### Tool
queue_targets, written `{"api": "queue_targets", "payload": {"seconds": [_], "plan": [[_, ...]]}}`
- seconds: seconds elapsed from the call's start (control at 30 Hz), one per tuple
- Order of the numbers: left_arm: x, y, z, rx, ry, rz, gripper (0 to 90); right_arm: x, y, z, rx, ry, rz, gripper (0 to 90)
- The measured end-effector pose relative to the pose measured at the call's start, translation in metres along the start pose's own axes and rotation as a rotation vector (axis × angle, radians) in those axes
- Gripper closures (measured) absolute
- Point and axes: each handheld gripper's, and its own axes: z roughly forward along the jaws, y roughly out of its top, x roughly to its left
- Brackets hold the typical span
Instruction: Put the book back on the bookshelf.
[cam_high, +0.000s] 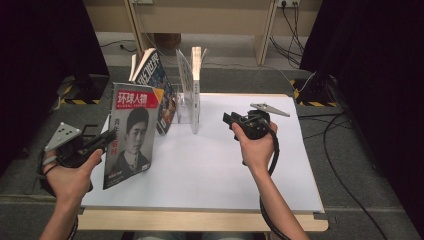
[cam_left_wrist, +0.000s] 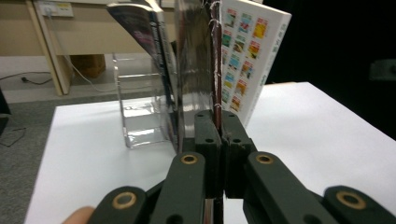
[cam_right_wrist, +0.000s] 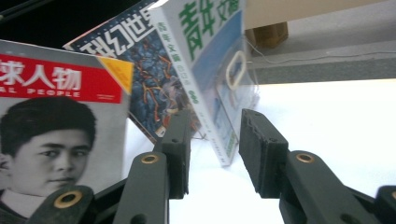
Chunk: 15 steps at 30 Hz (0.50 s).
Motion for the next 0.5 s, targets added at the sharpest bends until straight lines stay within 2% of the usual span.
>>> {"api": "queue_targets", "payload": {"seconds": [0.1,0.17,0.2,0.23,0.33,0.5], "plan": [[0.006,0.001,-0.007,-0.011,0.018,-0.001,87.2,-0.008,-0.004,-0.004,0.005,-0.014,0.009,64.7],[0.013,0.001,-0.014,-0.022,0.026,-0.017,87.2,-0.018,-0.010,-0.007,0.004,-0.030,0.033,64.7],[0.013,0.001,-0.014,-0.022,0.026,-0.017,87.2,-0.018,-0.010,-0.007,0.004,-0.030,0.033,64.7],[0.015,0.001,-0.016,-0.025,0.029,-0.025,87.2,-0.024,-0.017,-0.009,0.007,-0.038,0.044,64.6],[0.020,0.001,-0.021,-0.032,0.052,-0.025,87.2,-0.030,-0.023,-0.010,0.018,-0.044,0.056,64.6],[0.027,0.001,-0.023,-0.040,0.069,-0.032,87.2,-0.049,-0.046,-0.015,0.029,-0.071,0.077,63.8]]}}
